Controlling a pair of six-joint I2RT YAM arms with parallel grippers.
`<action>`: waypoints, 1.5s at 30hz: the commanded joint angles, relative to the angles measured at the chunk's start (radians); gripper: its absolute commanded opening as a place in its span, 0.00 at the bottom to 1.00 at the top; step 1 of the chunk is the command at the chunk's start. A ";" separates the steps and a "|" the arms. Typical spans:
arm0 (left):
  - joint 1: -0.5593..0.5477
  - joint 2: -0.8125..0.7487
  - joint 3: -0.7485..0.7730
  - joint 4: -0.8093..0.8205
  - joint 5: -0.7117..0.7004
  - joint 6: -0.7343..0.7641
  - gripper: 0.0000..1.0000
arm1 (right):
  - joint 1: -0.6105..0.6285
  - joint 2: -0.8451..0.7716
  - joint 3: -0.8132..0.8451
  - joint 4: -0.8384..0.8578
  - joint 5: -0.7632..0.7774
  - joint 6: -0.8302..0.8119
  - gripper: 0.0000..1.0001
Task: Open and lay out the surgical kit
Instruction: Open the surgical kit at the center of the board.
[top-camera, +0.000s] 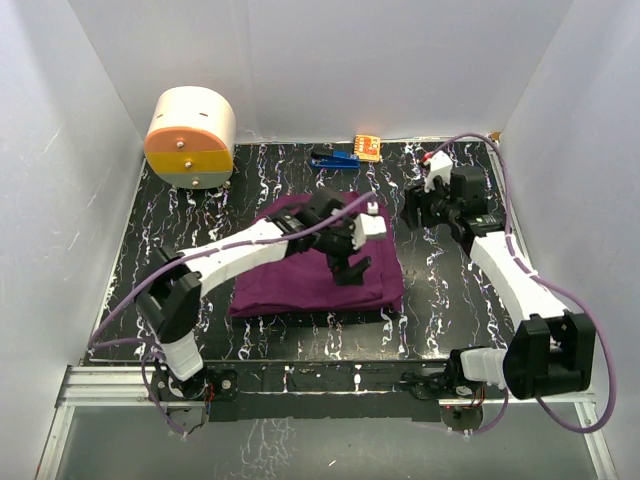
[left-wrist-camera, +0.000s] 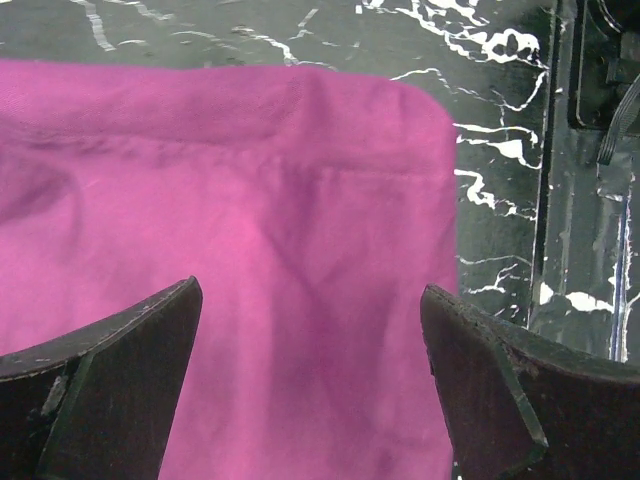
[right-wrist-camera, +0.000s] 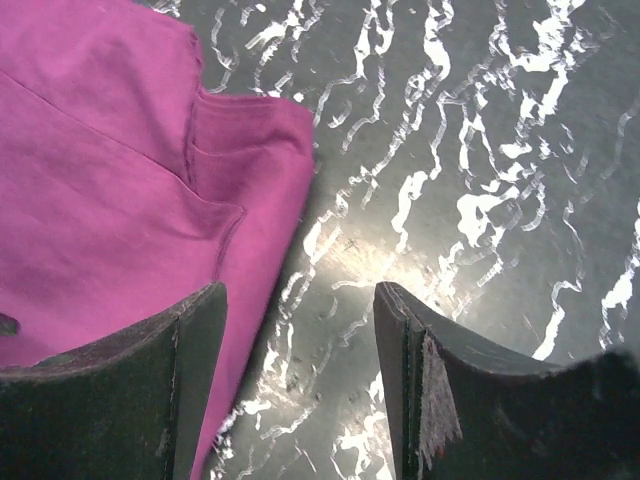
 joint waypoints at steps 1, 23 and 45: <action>-0.092 0.064 0.069 -0.004 -0.047 -0.026 0.88 | -0.057 -0.069 -0.082 0.020 0.028 -0.020 0.60; -0.144 0.068 0.137 -0.106 -0.072 0.009 0.15 | -0.224 -0.090 -0.171 0.066 -0.079 -0.013 0.67; 0.674 -0.934 -0.401 -0.224 -0.914 0.197 0.00 | -0.170 -0.014 0.037 -0.083 -0.126 -0.142 0.80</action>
